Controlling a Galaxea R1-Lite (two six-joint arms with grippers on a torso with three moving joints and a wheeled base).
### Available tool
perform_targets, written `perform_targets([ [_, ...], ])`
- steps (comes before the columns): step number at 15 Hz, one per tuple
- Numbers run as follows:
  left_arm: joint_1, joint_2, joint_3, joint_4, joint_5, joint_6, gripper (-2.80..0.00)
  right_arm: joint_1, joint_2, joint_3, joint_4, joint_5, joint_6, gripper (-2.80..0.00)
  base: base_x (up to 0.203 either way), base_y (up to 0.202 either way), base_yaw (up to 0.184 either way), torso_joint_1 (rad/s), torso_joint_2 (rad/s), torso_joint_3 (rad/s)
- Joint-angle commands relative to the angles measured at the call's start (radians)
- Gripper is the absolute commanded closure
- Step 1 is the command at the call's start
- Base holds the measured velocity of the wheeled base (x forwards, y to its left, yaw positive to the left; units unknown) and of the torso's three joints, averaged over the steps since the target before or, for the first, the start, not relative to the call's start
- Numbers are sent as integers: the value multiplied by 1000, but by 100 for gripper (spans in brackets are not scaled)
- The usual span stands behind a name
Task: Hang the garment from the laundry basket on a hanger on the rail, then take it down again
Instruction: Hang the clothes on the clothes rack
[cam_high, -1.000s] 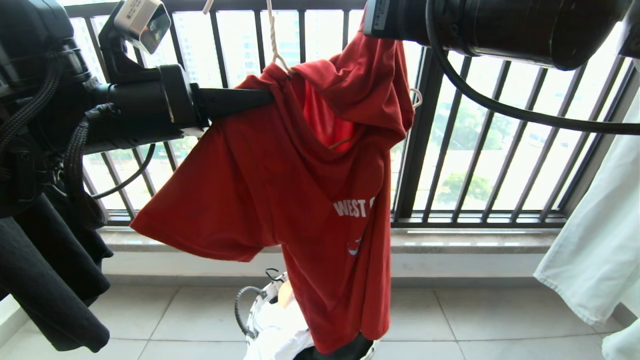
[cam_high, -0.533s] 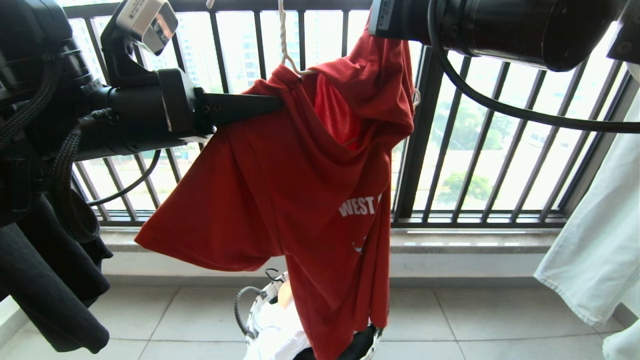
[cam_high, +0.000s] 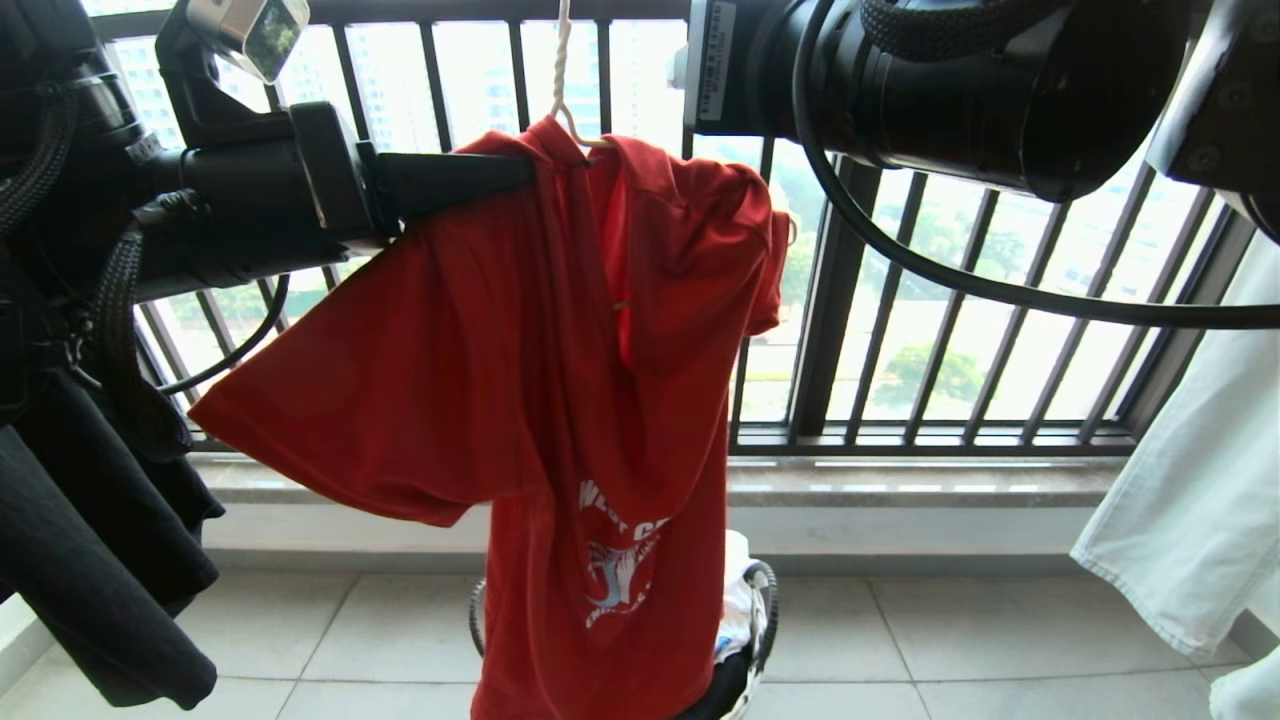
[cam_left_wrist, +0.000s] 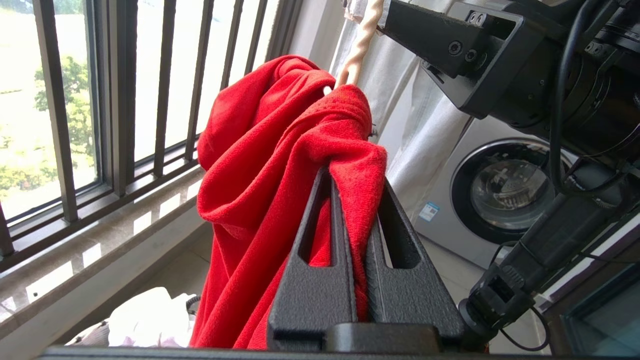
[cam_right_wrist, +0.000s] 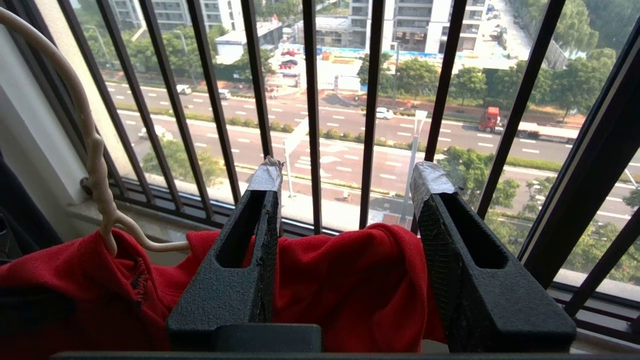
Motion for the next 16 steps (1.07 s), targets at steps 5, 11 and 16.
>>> perform_targets([
  [5, 26, 2, -15, -3, -2, -3, 0, 4, -60, 98, 18, -30, 15, -280, 0, 0, 0, 0, 0, 0],
  [11, 33, 6, -21, -3, 16, -5, 0, 81, -41, 228, 23, -77, -17, -280, 0, 0, 0, 0, 0, 0],
  [16, 33, 4, -21, -3, 16, -5, 0, 98, -18, 259, 18, -78, -189, -280, 0, 0, 0, 0, 0, 0],
])
